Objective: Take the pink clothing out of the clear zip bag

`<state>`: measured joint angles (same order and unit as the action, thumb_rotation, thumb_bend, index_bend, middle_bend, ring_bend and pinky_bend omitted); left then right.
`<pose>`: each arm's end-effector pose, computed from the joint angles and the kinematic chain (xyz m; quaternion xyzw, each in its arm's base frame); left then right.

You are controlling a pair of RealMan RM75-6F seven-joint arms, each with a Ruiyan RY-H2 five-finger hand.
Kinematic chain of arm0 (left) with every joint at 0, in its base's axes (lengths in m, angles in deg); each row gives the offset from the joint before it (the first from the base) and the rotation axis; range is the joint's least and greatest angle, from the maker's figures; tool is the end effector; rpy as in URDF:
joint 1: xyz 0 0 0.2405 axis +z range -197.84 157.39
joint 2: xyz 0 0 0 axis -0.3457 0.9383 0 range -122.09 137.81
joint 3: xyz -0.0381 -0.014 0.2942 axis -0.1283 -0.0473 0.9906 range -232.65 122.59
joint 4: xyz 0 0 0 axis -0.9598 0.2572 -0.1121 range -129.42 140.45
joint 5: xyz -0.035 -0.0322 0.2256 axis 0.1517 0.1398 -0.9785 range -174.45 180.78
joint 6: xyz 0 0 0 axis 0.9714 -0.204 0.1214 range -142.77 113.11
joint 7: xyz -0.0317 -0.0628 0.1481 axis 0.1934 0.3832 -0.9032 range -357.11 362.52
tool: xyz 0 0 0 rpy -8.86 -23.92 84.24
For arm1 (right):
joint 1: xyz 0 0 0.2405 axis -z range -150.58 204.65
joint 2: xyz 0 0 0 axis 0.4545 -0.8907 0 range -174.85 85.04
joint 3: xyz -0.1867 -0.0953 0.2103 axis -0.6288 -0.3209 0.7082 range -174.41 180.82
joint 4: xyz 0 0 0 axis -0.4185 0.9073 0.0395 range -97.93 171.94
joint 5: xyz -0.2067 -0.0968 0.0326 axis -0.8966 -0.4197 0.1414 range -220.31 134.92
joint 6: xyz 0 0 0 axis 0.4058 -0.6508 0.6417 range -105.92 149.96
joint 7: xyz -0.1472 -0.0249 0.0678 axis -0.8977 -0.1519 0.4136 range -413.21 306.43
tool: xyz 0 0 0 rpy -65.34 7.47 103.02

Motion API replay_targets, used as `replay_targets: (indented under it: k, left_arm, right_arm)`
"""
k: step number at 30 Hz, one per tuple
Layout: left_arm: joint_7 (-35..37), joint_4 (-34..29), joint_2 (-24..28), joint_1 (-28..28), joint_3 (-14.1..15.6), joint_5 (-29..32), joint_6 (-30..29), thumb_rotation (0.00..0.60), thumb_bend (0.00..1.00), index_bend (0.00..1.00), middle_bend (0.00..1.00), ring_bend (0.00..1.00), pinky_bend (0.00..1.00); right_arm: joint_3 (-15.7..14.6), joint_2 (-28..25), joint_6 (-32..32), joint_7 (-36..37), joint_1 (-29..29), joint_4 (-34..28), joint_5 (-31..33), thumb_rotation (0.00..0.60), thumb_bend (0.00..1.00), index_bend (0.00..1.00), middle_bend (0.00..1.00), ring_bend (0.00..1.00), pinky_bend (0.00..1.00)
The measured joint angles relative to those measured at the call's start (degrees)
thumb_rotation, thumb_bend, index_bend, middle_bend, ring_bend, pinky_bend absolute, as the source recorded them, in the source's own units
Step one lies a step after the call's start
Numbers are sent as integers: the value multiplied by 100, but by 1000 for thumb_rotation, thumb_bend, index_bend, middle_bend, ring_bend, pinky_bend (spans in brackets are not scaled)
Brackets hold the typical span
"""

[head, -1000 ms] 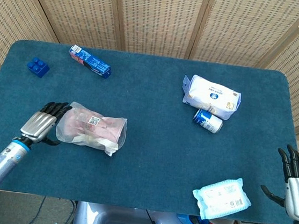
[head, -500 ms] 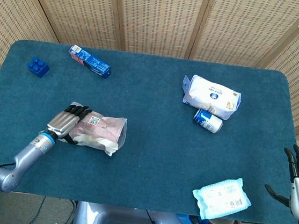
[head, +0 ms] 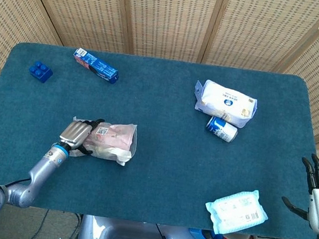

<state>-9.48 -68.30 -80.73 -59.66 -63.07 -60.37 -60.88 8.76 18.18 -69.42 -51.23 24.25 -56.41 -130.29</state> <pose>-0.2535 0.4013 -0.0466 -0.7406 -0.4312 -0.2891 0.4266 -0.3443 -0.2019 0.1850 0.5575 -0.3554 0.4429 0.6055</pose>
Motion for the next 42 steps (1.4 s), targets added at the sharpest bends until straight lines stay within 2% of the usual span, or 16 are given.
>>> replay_targets:
  k: [3,8,14,23,25,28,34,42]
  left_arm:
    - [257,186,-158,24,0,-251,-198,600,150,584,610,549,582]
    - [738,415,-309,95,-5,-571,-482,600,241,689,677,610,618]
    - [1744,672,-422,199,-35,-1038,-931,600,244,702,693,630,626]
    - [3861,1044,-650,274,-131,-1683,-1599,600,245,708,694,631,625]
    - [4280,1132,-742,251,-160,-1847,-1756,600,245,709,694,631,625]
    - [4682,1191,-897,155,-230,-2023,-1899,600,245,710,694,631,625]
    - [4712,1072,-1076,-152,-428,-2096,-1903,600,245,711,694,631,625]
    - [4122,734,-1188,-617,-732,-2031,-1724,600,245,713,694,631,625]
  right_arm:
    - [-10,9,18,-24,-3,-1,-11,600,0,0,0,0,0]
    - [-50,29,115,-102,-39,-27,-60,600,0,0,0,0,0]
    - [-45,-113,393,-40,-207,-206,-113,600,0,0,0,0,0]
    - [135,-895,1032,633,-635,-835,-69,600,0,5,0,0,0]
    - [183,-1062,1206,981,-749,-999,-57,600,0,32,0,0,0]
    - [272,-1366,1542,1634,-959,-1258,-24,600,0,132,0,0,0]
    - [561,-2081,2556,2821,-1595,-1796,213,600,0,219,0,0,0]
    - [988,-2562,3681,3206,-2441,-2271,1066,600,0,248,0,0,0]
